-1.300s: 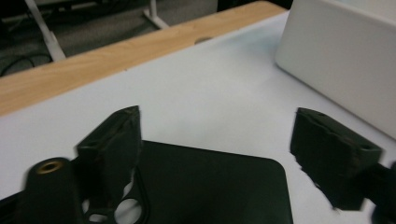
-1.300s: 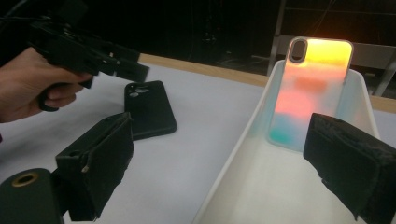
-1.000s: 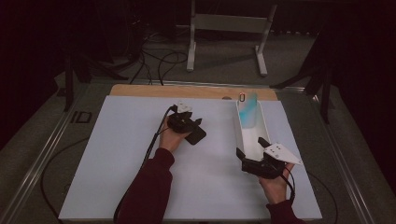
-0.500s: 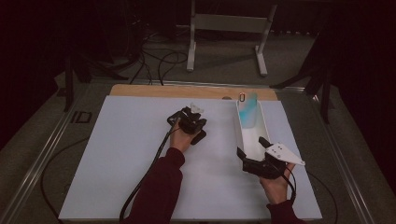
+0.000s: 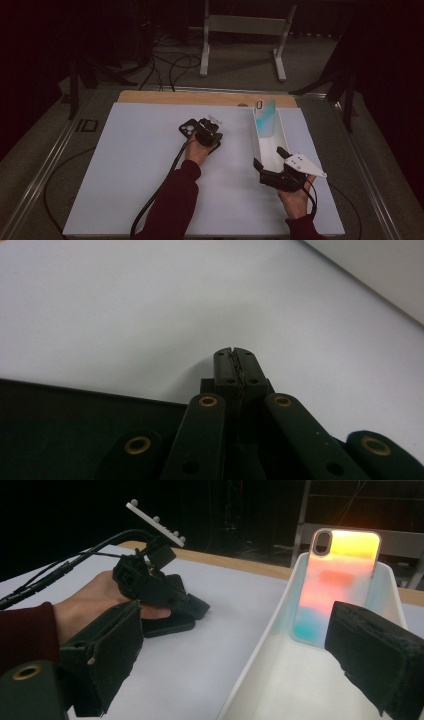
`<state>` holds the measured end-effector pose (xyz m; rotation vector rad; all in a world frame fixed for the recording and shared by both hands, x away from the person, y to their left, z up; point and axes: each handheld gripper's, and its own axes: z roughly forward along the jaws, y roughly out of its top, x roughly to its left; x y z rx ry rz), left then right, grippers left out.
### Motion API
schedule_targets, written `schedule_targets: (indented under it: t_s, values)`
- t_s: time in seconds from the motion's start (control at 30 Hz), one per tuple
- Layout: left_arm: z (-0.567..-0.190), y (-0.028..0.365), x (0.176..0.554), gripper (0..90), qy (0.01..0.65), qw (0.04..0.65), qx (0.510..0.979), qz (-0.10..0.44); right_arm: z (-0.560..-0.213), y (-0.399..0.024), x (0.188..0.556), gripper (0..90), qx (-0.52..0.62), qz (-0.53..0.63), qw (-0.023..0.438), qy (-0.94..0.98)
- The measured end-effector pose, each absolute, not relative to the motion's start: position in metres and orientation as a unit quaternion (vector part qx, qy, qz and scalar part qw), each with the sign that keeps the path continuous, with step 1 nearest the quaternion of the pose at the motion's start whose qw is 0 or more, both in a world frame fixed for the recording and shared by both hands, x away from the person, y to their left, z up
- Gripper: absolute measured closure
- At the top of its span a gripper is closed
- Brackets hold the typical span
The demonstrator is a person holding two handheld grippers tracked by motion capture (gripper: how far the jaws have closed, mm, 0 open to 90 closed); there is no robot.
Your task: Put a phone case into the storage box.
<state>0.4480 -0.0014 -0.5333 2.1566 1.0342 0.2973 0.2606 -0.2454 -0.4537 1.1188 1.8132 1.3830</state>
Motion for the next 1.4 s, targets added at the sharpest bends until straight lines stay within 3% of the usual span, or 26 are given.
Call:
schedule_targets:
  t_s: [0.57, 0.87, 1.07, 1.23, 1.4]
  values:
    - [-0.529, 0.051, 0.386, 90.0, 0.412, 0.342, 0.836, 0.122, -0.455, -0.246, 0.261, 8.0, 0.423, 0.514, 0.3, 0.683]
    - [-0.529, 0.1, 0.375, 90.0, 0.452, 0.334, 0.816, 0.136, -0.456, -0.245, 0.263, 8.0, 0.425, 0.512, 0.302, 0.683]
    - [-0.53, 0.106, 0.373, 90.0, 0.455, 0.335, 0.813, 0.142, -0.457, -0.242, 0.263, 8.0, 0.42, 0.511, 0.301, 0.686]
    - [-0.525, 0.11, 0.371, 89.1, 0.457, 0.354, 0.805, 0.136, -0.457, -0.242, 0.264, 8.0, 0.419, 0.509, 0.302, 0.689]
    - [-0.502, 0.121, 0.361, 82.4, 0.436, 0.403, 0.79, 0.15, -0.457, -0.245, 0.265, 8.0, 0.421, 0.507, 0.303, 0.688]
